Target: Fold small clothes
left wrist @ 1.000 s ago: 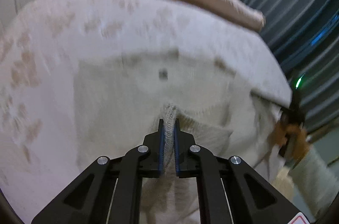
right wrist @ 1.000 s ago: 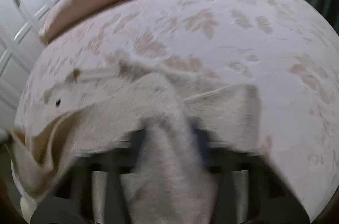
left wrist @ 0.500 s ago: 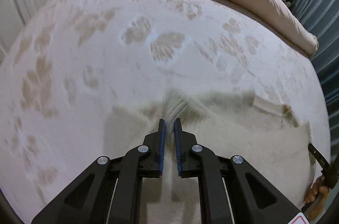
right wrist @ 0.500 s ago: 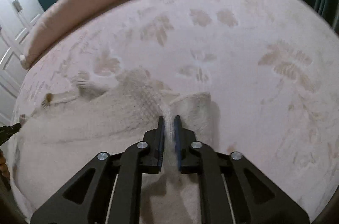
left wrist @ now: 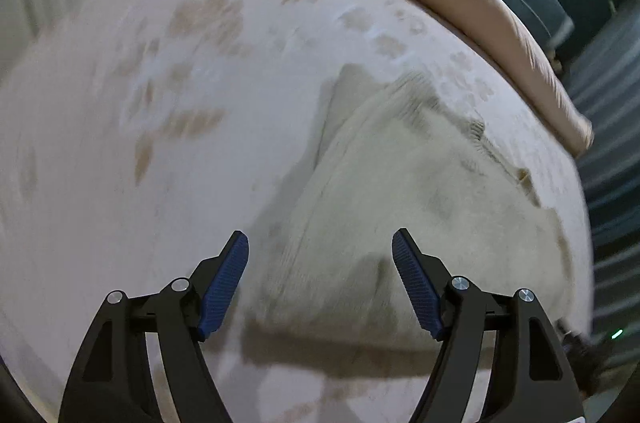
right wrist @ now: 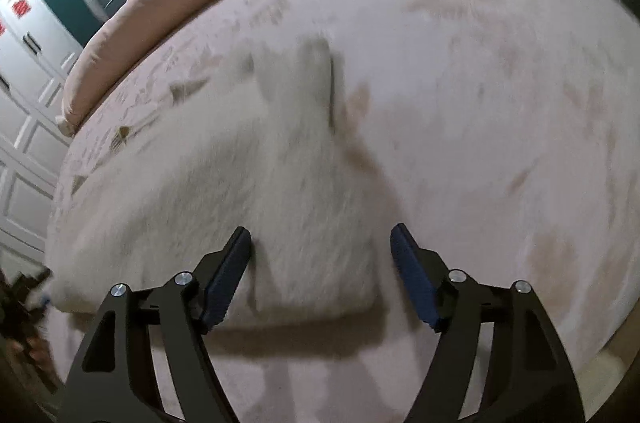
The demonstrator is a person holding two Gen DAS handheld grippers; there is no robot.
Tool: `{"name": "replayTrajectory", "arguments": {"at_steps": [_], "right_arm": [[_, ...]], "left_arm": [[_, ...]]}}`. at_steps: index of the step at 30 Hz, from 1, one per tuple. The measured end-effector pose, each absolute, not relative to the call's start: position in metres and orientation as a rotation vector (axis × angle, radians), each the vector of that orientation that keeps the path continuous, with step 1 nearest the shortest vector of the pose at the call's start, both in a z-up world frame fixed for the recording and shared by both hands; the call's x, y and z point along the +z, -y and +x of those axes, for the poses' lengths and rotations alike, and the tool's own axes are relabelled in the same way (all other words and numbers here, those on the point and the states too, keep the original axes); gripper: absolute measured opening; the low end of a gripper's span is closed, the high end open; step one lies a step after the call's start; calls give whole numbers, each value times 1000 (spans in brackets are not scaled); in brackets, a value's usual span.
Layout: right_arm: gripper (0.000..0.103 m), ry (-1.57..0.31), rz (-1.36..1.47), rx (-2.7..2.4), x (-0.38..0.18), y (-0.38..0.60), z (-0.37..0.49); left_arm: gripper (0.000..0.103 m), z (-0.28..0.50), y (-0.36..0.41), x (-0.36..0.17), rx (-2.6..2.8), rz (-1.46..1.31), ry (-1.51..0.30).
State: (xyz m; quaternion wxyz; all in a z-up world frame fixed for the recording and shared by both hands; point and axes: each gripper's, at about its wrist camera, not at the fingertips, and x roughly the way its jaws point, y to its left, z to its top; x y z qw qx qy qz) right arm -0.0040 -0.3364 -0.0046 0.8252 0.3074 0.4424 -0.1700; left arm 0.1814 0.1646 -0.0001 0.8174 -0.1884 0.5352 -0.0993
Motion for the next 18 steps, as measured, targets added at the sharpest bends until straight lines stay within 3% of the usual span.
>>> {"name": "replayTrajectory", "arguments": {"at_steps": [2,5,6,7,8,9,14,18], "right_arm": [[78,-932,699,-343,-8,334,-1],[79,-930,730,-317,-9,332,17],[70,-930,739,-316,-9,332,23],[53,-931,753,-310,-8,333,27],[43,-939,776,-304,-6,335,30],[26,-940,795,-293,-3,336,31],[21,-887,812,-200,37,332,10],[21,-929,763,-132,60,314,-34]], "left_arm": [[72,178,-167,-11,-237,-498,-1162],[72,182,-159,-27,-221,-555,-1196],[71,182,-155,-24,-230,-553,-1191],[55,184,-151,-21,-258,-555,-1200],[29,185,-148,-19,-294,-570,-1214],[27,185,-146,-14,-333,-584,-1228],[13,160,-163,32,-390,-558,-1177],[13,107,-188,55,-410,-521,-1202]]}}
